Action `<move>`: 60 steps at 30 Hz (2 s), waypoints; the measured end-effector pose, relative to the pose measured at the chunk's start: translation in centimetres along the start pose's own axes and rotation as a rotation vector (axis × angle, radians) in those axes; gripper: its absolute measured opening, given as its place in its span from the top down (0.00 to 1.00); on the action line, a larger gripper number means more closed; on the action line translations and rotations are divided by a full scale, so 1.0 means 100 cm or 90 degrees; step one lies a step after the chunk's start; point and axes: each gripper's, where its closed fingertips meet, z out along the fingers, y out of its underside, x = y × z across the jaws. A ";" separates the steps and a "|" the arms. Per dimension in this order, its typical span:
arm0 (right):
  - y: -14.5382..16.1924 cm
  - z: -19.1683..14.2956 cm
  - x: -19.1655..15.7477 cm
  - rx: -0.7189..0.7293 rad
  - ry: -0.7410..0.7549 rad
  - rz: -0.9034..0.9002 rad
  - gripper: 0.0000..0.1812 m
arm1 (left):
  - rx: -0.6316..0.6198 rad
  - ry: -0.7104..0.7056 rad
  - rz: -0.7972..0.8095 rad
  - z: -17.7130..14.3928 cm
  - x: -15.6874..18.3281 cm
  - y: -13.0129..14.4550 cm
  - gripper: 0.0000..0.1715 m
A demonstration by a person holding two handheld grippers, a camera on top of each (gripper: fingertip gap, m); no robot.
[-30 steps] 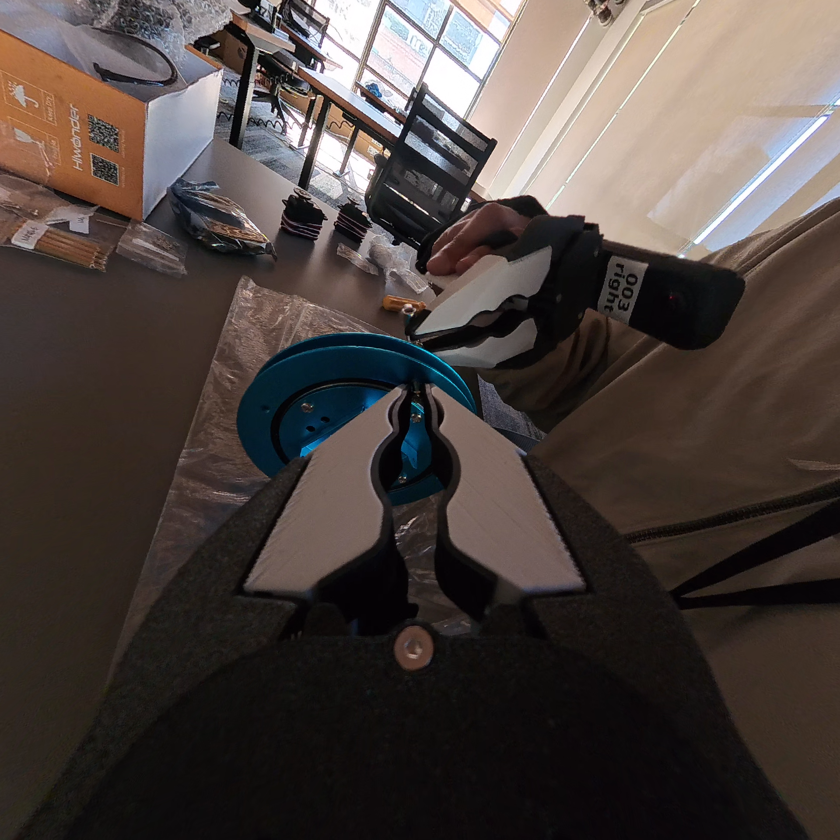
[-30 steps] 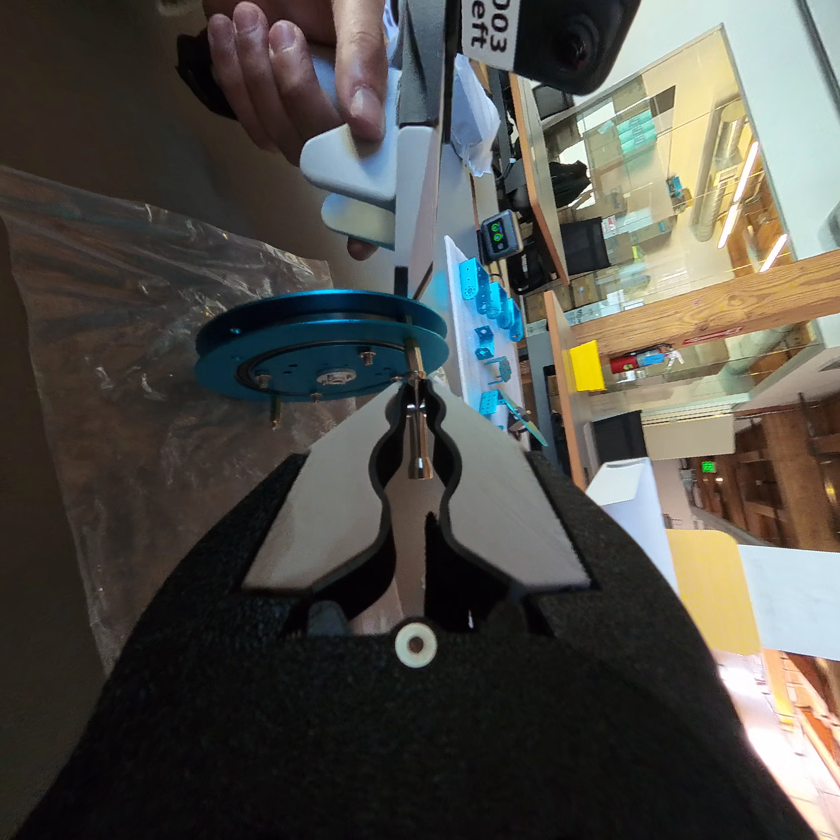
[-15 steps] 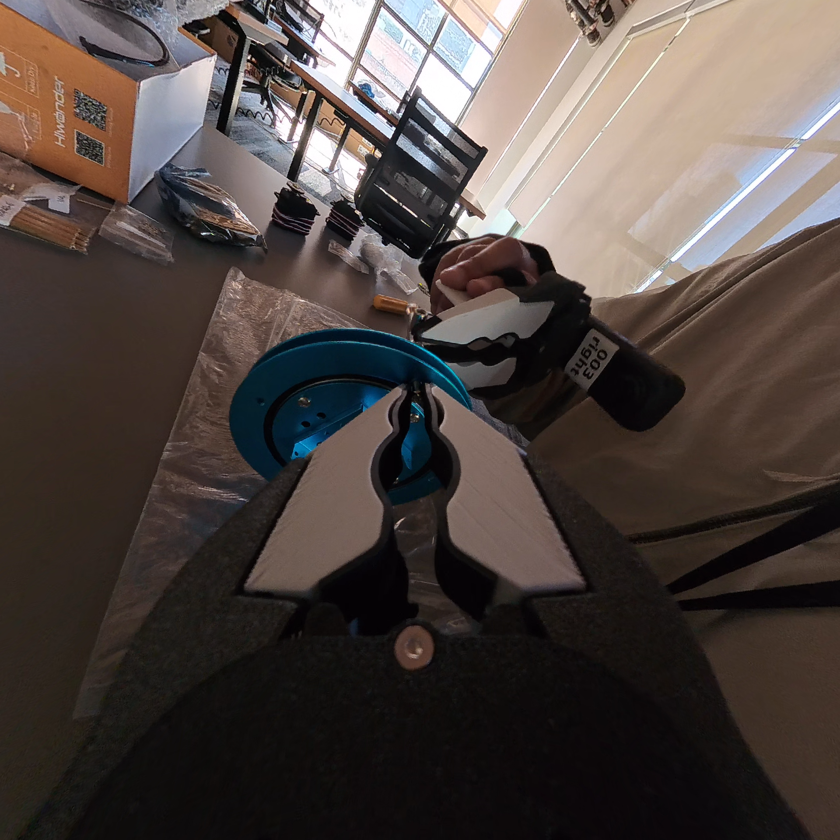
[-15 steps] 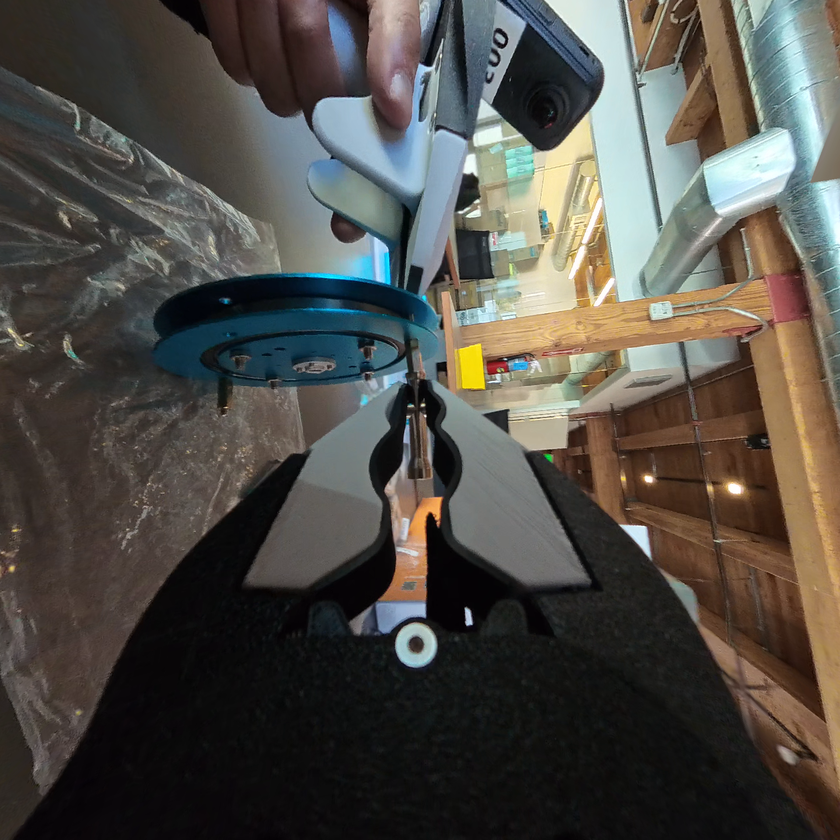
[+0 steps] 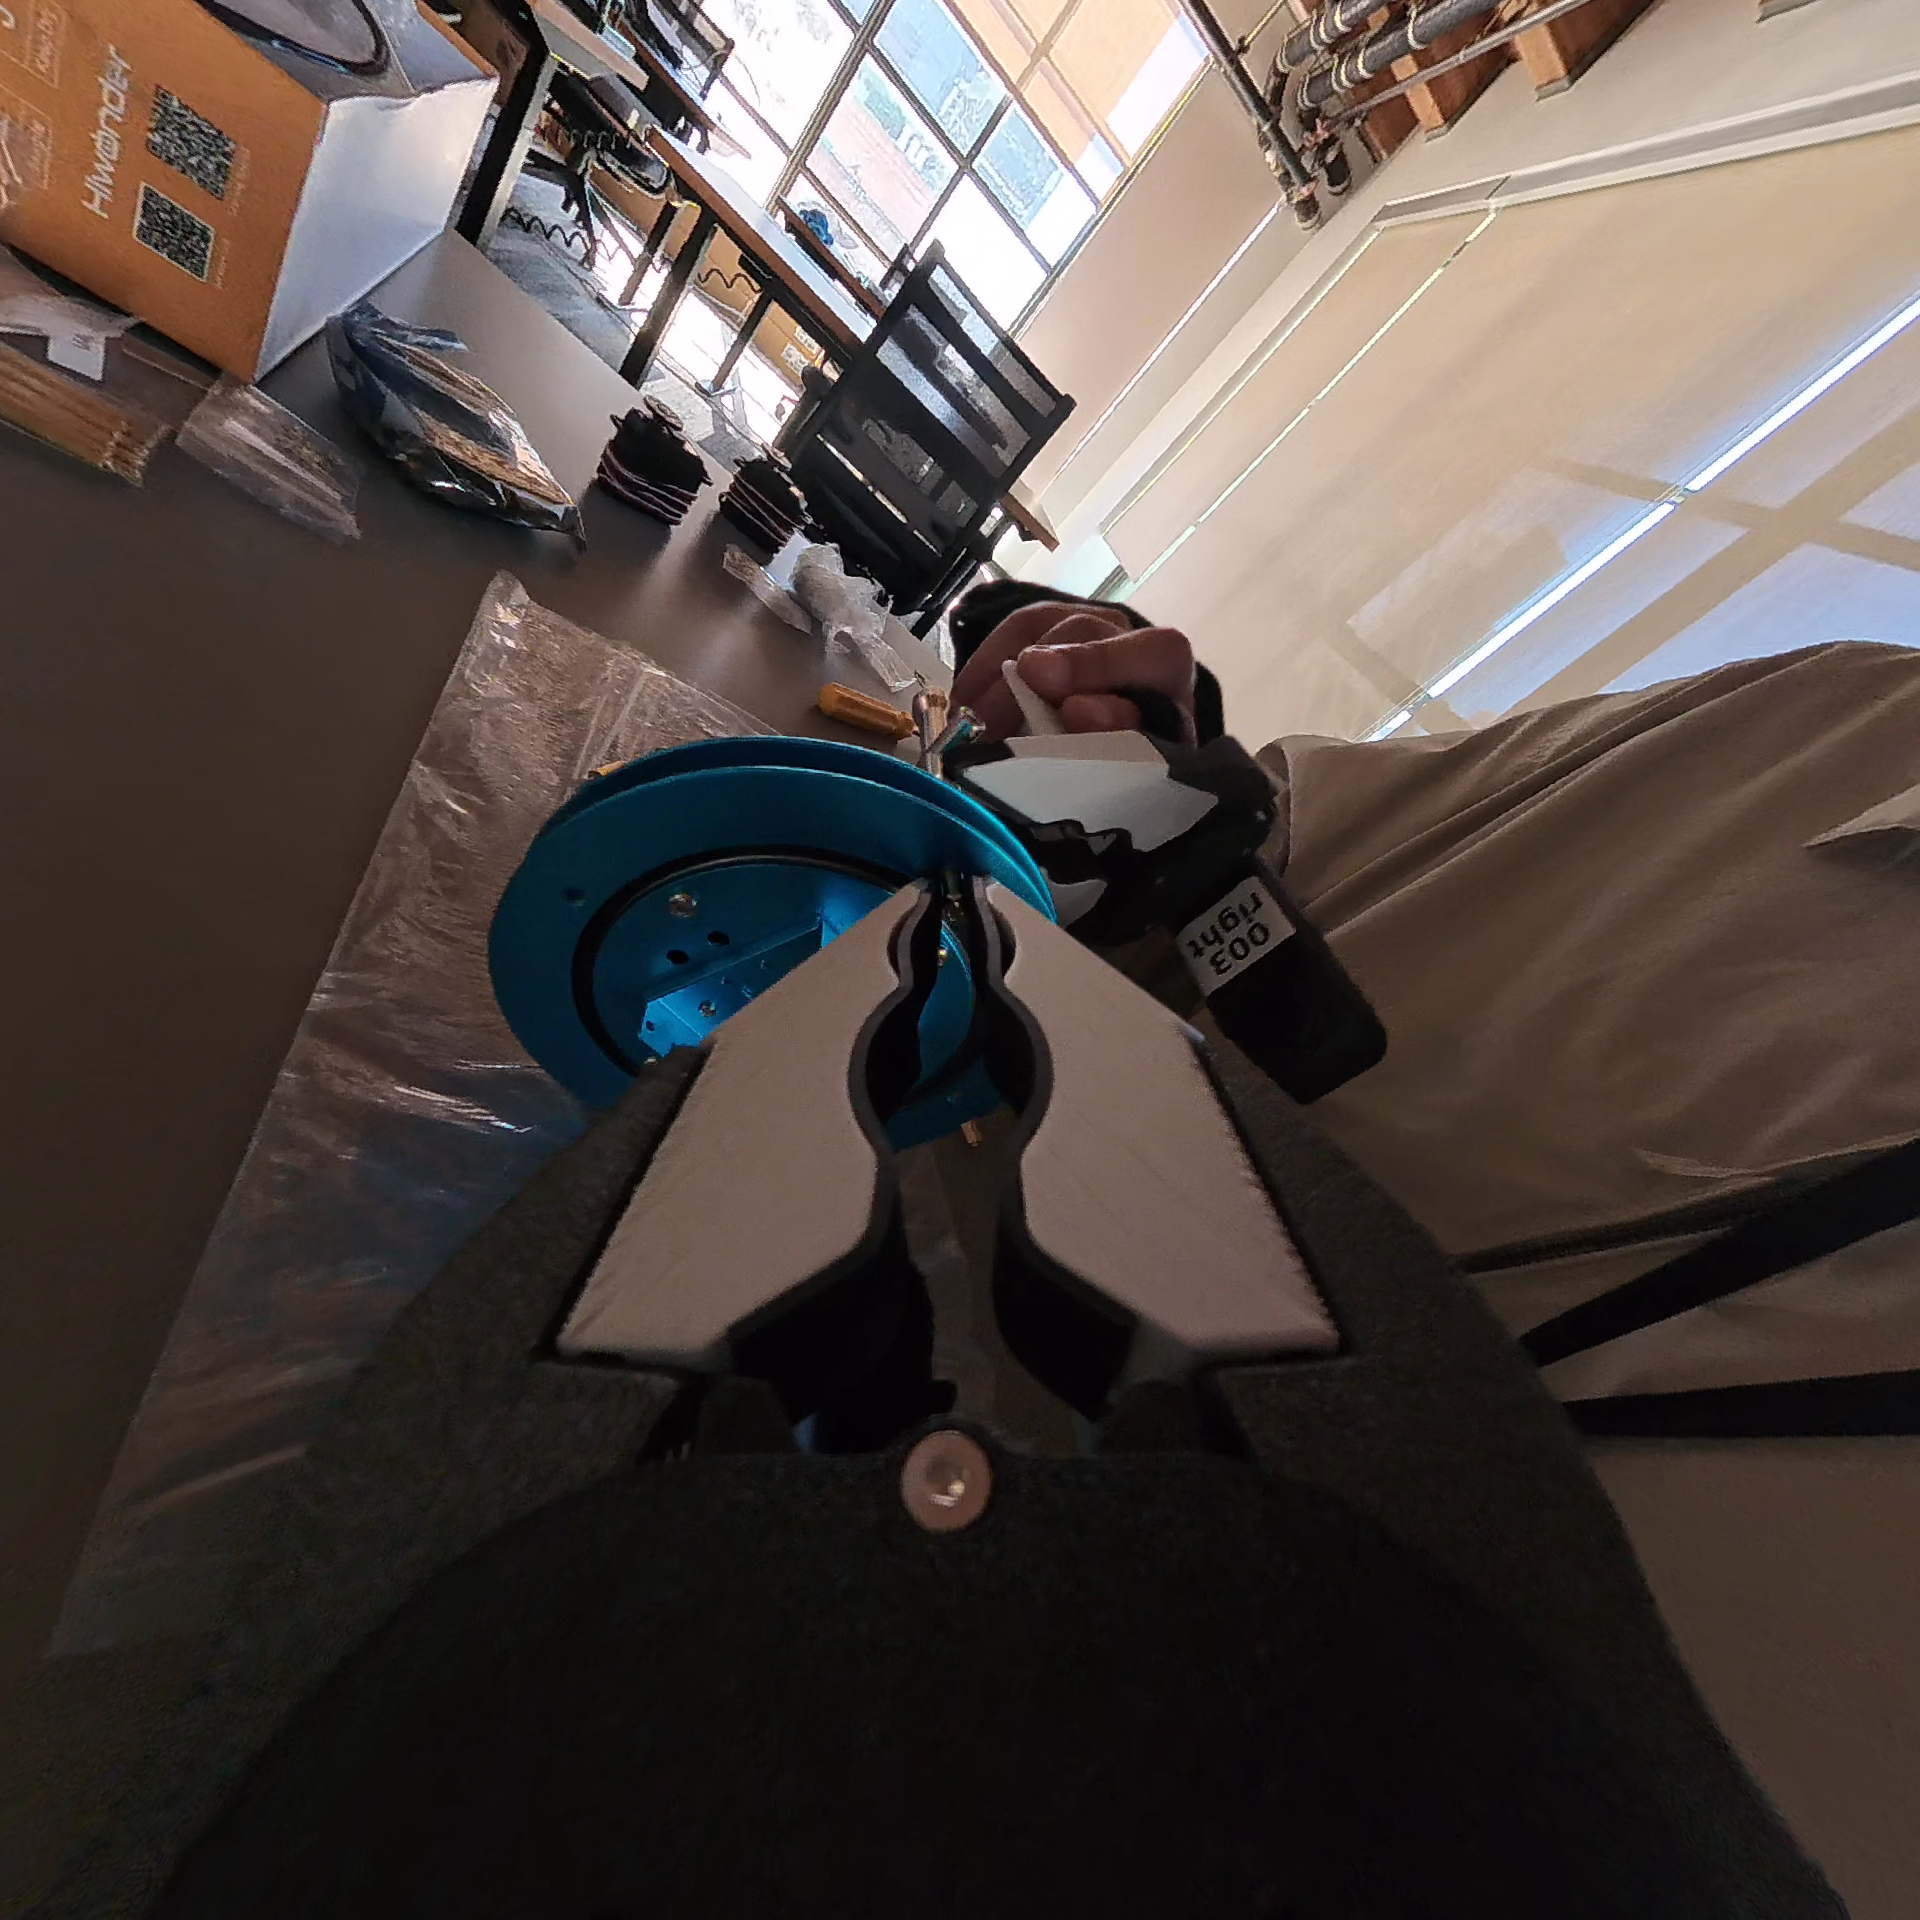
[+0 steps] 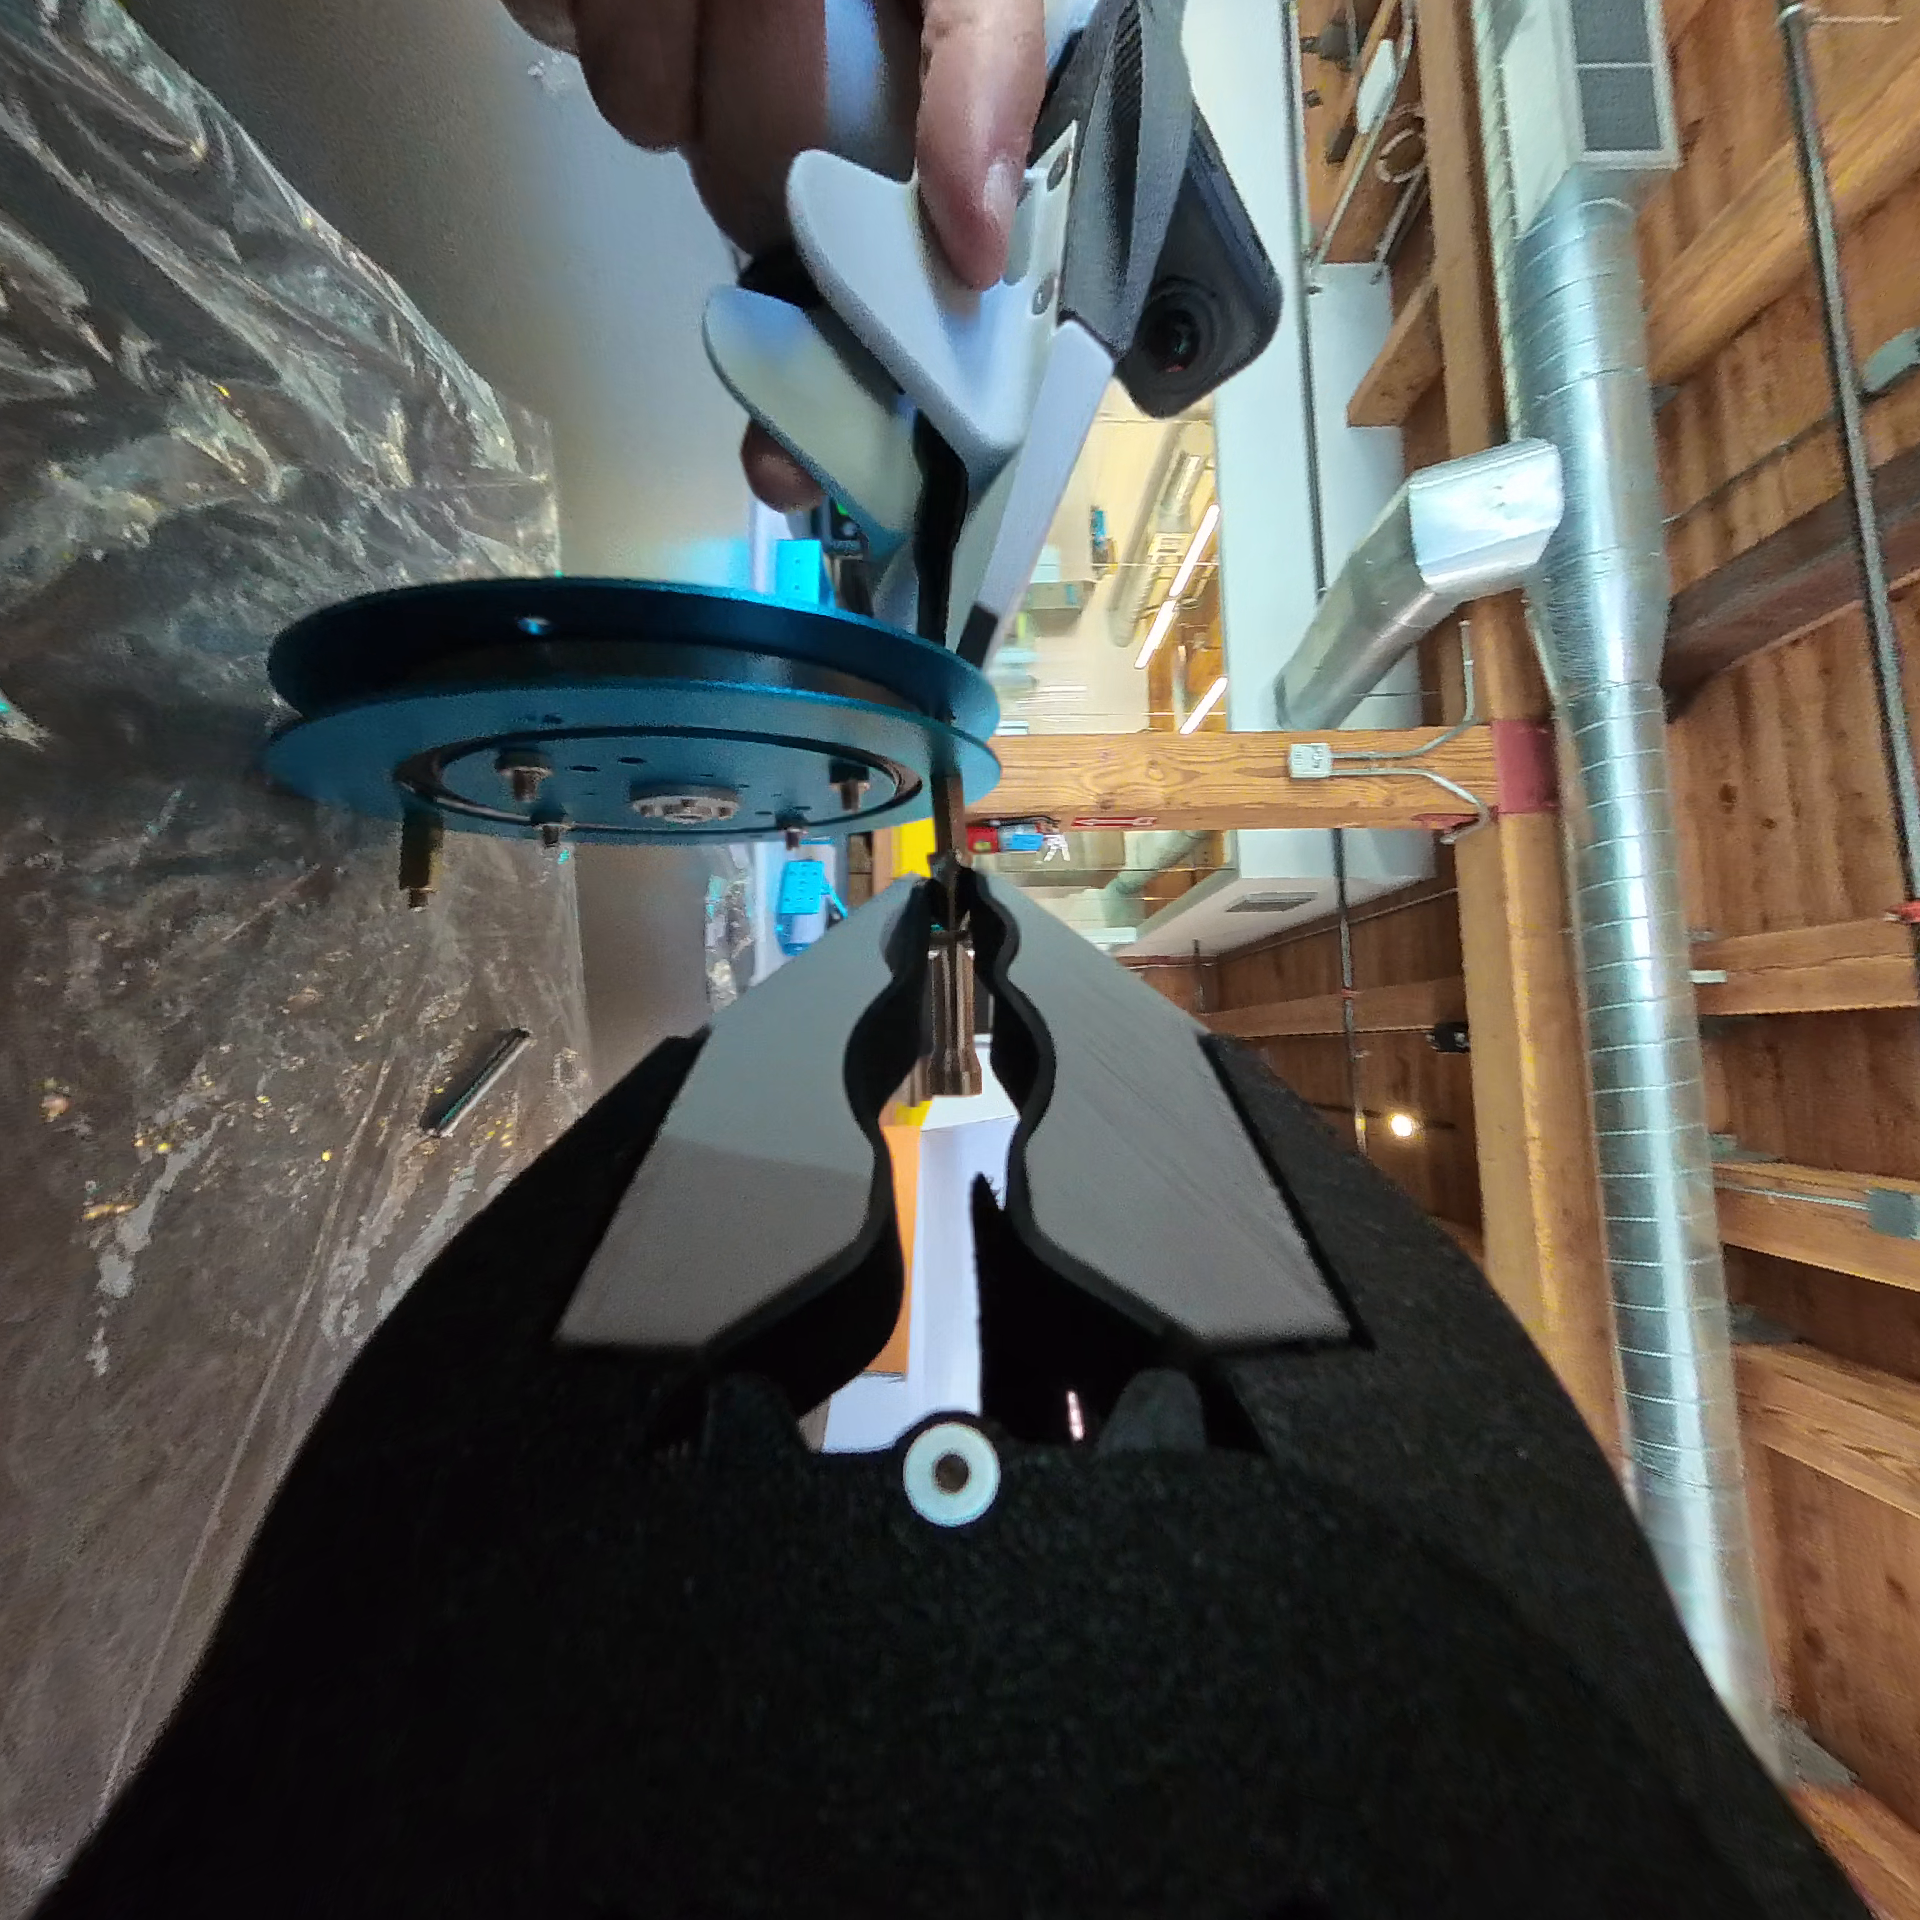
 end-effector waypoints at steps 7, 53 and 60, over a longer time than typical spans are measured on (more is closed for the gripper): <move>0.000 0.001 0.001 0.007 0.073 -0.071 0.97 | 0.014 0.015 -0.052 0.000 -0.002 -0.002 0.99; 0.001 -0.008 -0.007 0.064 -0.322 0.303 0.97 | -0.010 -0.066 0.084 -0.003 -0.001 0.000 0.98; -0.022 -0.007 0.007 0.092 -0.338 0.448 0.97 | -0.008 -0.066 0.085 0.003 0.000 0.000 0.98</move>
